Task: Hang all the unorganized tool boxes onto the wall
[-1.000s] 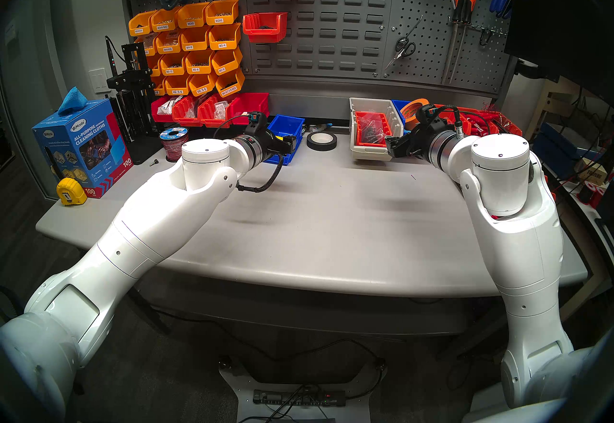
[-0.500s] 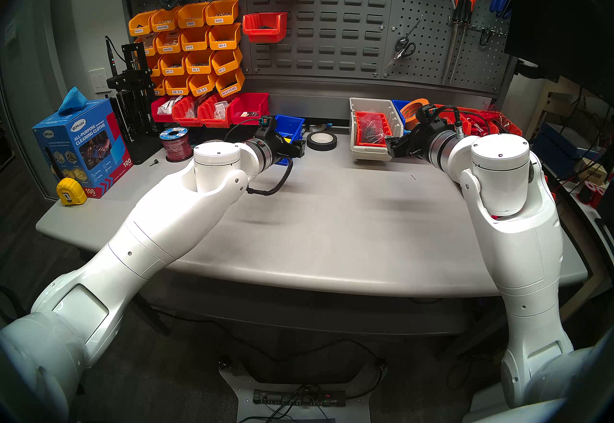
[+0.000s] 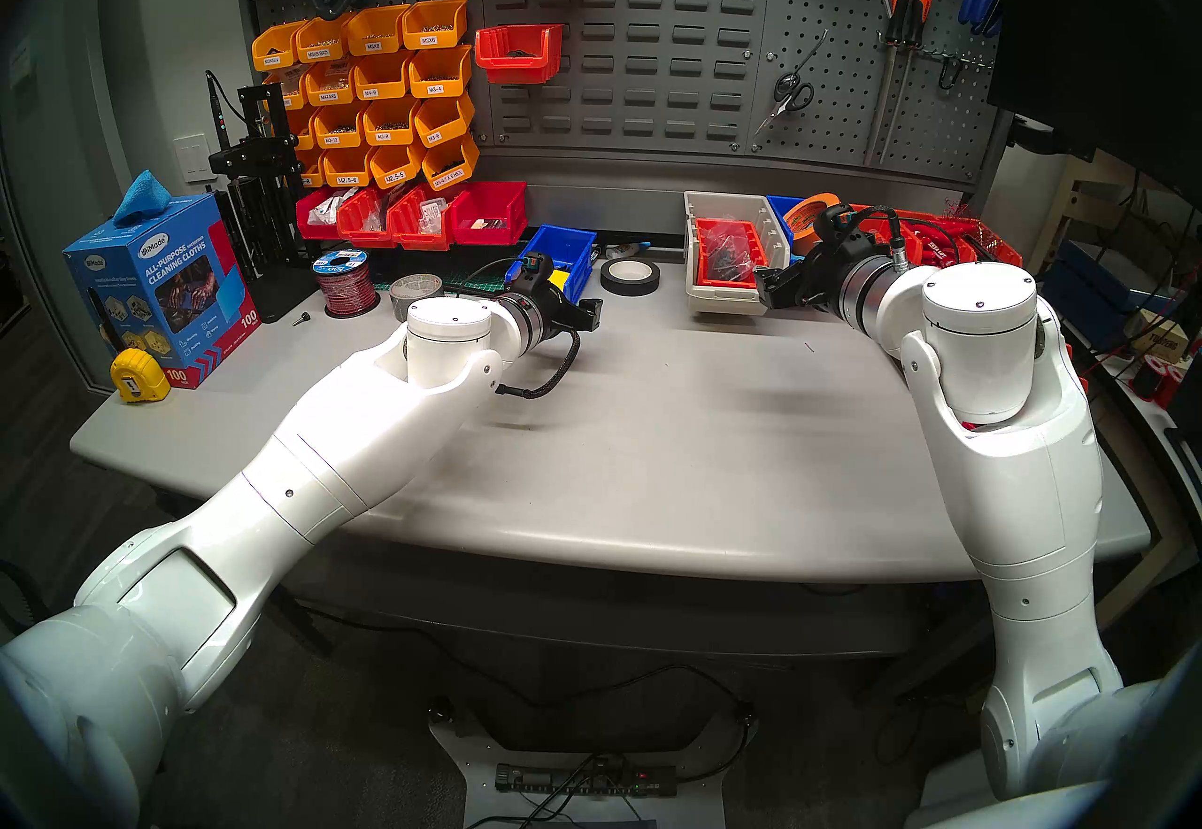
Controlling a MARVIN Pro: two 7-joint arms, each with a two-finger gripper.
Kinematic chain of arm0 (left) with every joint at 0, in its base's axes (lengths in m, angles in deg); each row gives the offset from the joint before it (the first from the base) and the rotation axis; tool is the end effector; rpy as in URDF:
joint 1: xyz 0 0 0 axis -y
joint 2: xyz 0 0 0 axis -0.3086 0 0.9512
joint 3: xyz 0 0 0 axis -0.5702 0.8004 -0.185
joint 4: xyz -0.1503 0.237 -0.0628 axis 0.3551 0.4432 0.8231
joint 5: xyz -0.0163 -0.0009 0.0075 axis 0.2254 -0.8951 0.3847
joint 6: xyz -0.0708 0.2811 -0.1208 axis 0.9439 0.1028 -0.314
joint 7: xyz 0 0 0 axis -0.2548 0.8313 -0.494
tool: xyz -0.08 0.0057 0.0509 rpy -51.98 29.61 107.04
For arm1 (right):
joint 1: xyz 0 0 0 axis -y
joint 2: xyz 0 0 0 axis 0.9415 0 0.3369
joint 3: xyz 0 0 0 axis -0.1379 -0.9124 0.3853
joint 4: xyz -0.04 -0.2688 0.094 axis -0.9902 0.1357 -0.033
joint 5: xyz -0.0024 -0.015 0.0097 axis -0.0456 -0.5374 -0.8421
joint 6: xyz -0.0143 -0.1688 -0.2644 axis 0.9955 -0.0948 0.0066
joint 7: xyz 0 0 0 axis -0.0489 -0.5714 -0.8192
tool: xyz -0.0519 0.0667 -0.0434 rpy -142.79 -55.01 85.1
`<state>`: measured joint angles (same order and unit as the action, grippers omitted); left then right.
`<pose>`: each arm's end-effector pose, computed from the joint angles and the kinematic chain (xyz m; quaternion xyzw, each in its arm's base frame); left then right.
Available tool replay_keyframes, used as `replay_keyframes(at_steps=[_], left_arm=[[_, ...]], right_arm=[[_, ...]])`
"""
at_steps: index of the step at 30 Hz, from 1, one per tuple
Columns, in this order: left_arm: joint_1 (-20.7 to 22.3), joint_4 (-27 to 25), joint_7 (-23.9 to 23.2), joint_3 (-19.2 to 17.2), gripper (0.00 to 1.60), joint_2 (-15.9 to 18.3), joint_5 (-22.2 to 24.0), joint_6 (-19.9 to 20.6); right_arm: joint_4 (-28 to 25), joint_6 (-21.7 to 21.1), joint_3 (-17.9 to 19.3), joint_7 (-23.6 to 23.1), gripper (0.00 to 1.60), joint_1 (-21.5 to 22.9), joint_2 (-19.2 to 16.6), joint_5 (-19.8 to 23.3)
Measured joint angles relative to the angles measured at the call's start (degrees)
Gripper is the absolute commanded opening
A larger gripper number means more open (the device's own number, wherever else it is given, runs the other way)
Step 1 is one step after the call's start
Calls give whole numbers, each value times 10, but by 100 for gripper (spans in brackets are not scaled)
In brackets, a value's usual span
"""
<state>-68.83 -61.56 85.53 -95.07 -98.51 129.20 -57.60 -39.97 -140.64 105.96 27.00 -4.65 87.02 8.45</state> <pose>0.5238 -0.0731 -0.1810 0.7799 -0.1662 0.5947 0.1024 0.4157 -0.0394 -0.0767 0.7589 0.1910 0.6176 0.0786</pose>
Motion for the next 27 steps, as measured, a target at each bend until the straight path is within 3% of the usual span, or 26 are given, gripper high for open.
replay_keyframes(at_steps=[27], left_arm=[[46,99,-41,13,160,-44,-48,-36]], right_arm=[[0,0,0,0,160,0,0,0]])
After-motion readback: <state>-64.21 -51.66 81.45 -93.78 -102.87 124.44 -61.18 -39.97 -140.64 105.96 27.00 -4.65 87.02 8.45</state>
